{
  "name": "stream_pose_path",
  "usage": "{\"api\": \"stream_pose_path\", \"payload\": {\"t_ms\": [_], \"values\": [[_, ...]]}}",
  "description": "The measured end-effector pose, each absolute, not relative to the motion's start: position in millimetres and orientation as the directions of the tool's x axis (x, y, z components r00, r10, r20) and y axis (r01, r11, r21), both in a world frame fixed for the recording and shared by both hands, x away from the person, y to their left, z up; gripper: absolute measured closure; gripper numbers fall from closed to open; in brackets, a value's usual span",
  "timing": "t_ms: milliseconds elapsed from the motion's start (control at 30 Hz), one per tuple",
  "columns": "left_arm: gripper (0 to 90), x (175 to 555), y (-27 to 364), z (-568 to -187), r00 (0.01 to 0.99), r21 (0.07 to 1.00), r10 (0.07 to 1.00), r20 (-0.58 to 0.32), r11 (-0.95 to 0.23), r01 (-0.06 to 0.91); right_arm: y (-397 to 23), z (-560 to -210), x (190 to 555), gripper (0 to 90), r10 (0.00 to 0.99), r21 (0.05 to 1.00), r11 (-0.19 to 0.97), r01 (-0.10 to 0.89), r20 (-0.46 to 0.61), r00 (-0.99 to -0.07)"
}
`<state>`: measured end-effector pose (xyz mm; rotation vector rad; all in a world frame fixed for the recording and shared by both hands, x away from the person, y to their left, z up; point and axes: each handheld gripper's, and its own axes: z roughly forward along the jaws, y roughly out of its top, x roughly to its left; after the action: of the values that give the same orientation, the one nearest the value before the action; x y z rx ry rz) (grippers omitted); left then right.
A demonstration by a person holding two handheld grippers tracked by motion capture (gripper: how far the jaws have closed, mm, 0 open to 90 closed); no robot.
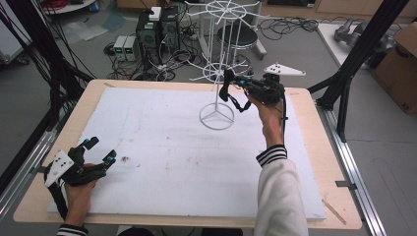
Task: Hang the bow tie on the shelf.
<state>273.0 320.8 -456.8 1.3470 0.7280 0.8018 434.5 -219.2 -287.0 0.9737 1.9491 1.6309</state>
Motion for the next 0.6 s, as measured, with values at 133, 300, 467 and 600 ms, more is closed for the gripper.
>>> {"api": "stream_pose_path", "payload": {"t_ms": [133, 300, 467, 600], "values": [[17.9, 272.9, 320.9, -456.8, 0.546, 0.996, 0.838, 0.004, 0.047, -0.079, -218.5, -286.7, 434.1, 83.0, 0.732, 0.967, 0.061, 0.248, 0.125, -0.669], [17.9, 272.9, 320.9, -456.8, 0.546, 0.996, 0.838, 0.004, 0.046, -0.079, -217.9, -286.7, 433.7, 78.1, 0.735, 0.966, 0.056, 0.254, 0.132, -0.665], [17.9, 272.9, 320.9, -456.9, 0.546, 0.996, 0.838, 0.004, 0.047, -0.079, -218.5, -286.0, 432.8, 69.8, 0.743, 0.966, 0.042, 0.254, 0.139, -0.655], [17.8, 272.6, 320.7, -456.9, 0.547, 0.996, 0.837, 0.009, 0.043, -0.083, -216.9, -282.8, 427.7, 37.5, 0.778, 0.971, 0.027, 0.239, 0.130, -0.615]]}}
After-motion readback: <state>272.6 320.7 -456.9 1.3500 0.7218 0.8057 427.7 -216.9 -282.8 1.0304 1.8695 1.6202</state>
